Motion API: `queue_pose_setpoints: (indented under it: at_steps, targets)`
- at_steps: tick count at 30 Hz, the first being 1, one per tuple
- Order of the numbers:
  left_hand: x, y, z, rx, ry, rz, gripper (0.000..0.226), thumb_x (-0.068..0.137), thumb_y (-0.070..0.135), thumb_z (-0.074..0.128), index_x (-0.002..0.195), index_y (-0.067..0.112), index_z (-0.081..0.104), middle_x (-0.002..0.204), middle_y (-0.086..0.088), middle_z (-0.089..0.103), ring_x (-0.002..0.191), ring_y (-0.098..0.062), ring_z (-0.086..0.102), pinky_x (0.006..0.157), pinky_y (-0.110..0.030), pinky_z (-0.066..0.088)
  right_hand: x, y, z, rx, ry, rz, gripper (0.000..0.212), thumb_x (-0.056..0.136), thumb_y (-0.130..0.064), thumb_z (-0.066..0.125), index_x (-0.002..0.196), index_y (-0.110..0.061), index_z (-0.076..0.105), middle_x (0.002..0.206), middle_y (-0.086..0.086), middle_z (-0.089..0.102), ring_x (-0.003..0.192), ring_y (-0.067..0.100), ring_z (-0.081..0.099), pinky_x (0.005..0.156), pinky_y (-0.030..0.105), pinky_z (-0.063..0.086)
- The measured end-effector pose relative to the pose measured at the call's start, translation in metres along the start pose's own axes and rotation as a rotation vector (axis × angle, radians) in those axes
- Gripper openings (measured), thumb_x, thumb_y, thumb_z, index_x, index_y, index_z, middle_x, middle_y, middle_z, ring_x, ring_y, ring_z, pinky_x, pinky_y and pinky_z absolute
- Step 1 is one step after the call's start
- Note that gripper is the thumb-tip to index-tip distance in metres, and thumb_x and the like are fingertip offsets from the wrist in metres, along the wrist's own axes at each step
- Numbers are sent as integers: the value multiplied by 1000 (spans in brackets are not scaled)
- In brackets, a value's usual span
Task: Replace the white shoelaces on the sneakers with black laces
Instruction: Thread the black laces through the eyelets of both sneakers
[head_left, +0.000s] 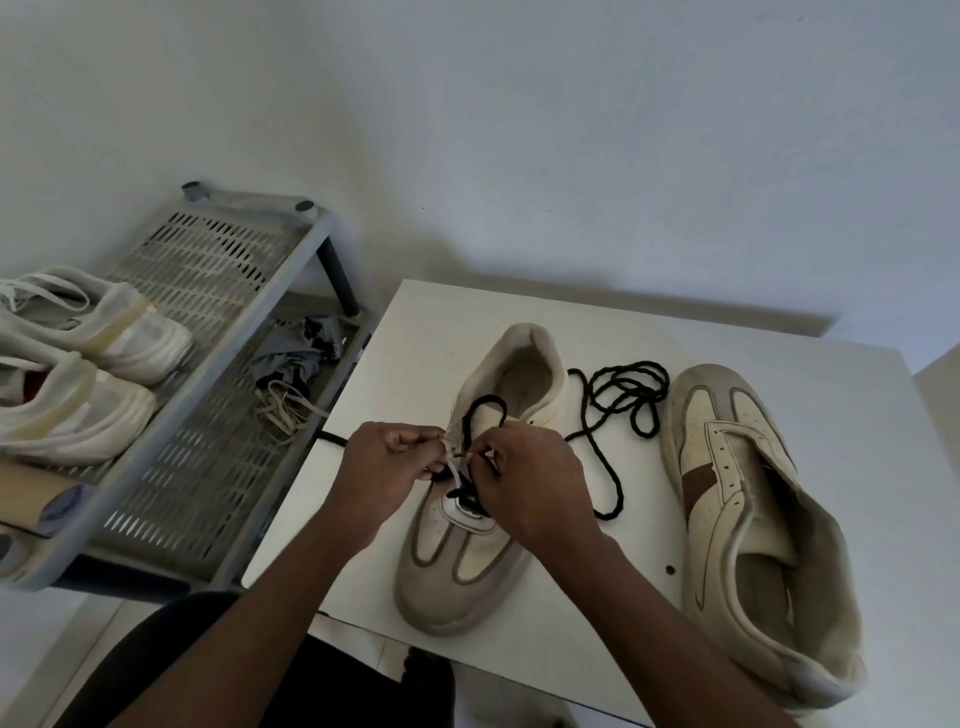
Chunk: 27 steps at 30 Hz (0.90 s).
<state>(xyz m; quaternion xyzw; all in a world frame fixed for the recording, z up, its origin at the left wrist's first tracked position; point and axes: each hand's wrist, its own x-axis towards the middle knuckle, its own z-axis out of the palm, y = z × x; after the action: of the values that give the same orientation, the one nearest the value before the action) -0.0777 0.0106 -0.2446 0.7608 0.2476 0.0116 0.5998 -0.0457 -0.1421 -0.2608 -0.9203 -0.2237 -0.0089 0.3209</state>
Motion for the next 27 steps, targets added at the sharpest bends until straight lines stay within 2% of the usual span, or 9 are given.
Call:
queue_pose_setpoints:
  at_steps: [4, 8, 11, 15, 18, 21, 27]
  targets:
    - [4, 2, -3, -34, -32, -54, 8, 80, 2, 71, 81, 10, 75, 63, -5, 70, 61, -13, 64, 64, -25, 52, 1, 4, -1, 0, -40, 7, 26, 89, -38, 53, 88, -20, 72, 83, -4, 66, 79, 16, 59, 67, 32, 49]
    - [5, 2, -3, -41, -34, -75, 6, 80, 3, 72, 83, 7, 75, 65, -8, 70, 61, -13, 65, 63, -24, 50, -1, 1, 6, 26, 32, -1, 56, 83, -56, 29, 80, -19, 71, 74, -5, 64, 69, 15, 58, 58, 32, 48]
    - [4, 3, -2, -37, -28, -78, 7, 80, 4, 71, 80, 10, 75, 66, -8, 71, 60, -12, 65, 62, -23, 50, -2, 1, 10, 67, 131, -8, 45, 86, -51, 41, 79, -19, 73, 70, -5, 63, 63, 13, 56, 53, 31, 47]
    - [1, 5, -1, -43, -20, -72, 15, 81, 1, 70, 73, 13, 75, 65, -8, 70, 60, -12, 64, 59, -21, 49, -2, 1, 14, 37, 143, -16, 25, 87, -40, 62, 75, -20, 72, 66, -6, 59, 59, 11, 53, 50, 29, 45]
    - [1, 6, -2, -42, -17, -67, 16, 81, 0, 69, 72, 12, 74, 64, -8, 70, 59, -13, 64, 59, -22, 48, -2, 0, 17, -38, 169, -23, 24, 86, -36, 65, 68, -20, 68, 60, -6, 54, 54, 12, 51, 45, 27, 41]
    - [1, 6, 0, -27, -16, -53, 13, 82, 2, 69, 74, 11, 74, 66, -9, 71, 60, -12, 65, 54, -17, 49, -1, -1, 17, -61, 214, -62, 23, 84, -29, 66, 63, -20, 64, 56, -6, 49, 49, 13, 47, 42, 24, 35]
    - [2, 1, 0, -38, -63, -52, 20, 91, 1, 58, 80, 10, 73, 68, -8, 71, 62, -14, 67, 58, -22, 53, -5, -5, 21, -72, 239, -121, 10, 80, -22, 63, 75, -19, 71, 57, -5, 51, 45, 15, 50, 39, 22, 34]
